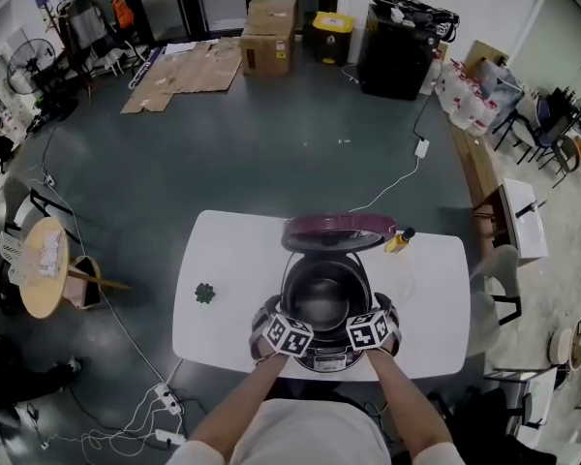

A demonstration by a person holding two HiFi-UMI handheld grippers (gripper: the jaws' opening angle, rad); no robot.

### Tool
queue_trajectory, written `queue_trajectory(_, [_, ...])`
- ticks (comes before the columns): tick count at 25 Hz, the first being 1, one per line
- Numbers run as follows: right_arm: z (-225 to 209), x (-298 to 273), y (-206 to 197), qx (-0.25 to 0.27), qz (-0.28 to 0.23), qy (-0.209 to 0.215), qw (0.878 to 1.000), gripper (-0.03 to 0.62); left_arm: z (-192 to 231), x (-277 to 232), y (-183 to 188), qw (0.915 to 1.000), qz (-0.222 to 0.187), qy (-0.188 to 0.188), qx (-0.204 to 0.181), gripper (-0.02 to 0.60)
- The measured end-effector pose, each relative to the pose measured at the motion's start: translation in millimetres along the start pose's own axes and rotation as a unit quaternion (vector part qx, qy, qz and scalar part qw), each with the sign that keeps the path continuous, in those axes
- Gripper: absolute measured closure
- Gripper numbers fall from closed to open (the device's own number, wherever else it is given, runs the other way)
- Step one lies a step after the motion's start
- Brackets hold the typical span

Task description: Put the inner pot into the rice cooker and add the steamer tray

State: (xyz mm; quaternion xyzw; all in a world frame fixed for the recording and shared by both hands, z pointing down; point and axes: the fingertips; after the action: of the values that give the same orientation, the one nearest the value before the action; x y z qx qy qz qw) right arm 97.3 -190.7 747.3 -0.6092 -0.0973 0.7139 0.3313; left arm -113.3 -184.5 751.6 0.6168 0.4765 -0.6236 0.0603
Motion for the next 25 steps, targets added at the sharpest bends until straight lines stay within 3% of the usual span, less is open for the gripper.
queue_trajectory(11, [-6,53,-4,-0.069,-0.044,-0.021,0.996,0.388,-4,49,24,0.995,-0.088,-0.046,0.011,0.35])
queue_trajectory(18, [11,96,-7,-0.133,-0.076,-0.013,0.988,0.39,-13,70,16,0.9885,-0.117,-0.094,0.021,0.348])
queue_trajectory(25, [27,135,0,-0.162,-0.101,-0.03,0.981,0.39,-15,101,15,0.9806,-0.144,-0.133,0.005,0.345])
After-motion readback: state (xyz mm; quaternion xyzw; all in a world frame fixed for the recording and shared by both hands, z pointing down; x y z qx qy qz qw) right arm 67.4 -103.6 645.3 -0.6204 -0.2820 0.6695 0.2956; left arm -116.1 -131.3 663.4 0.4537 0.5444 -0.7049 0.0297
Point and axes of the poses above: the fingertips, and each gripper's own axes: x backward along the fingers, z to its left, y out of its top, and after that the axes turned 10 degrees about -x, right-handed
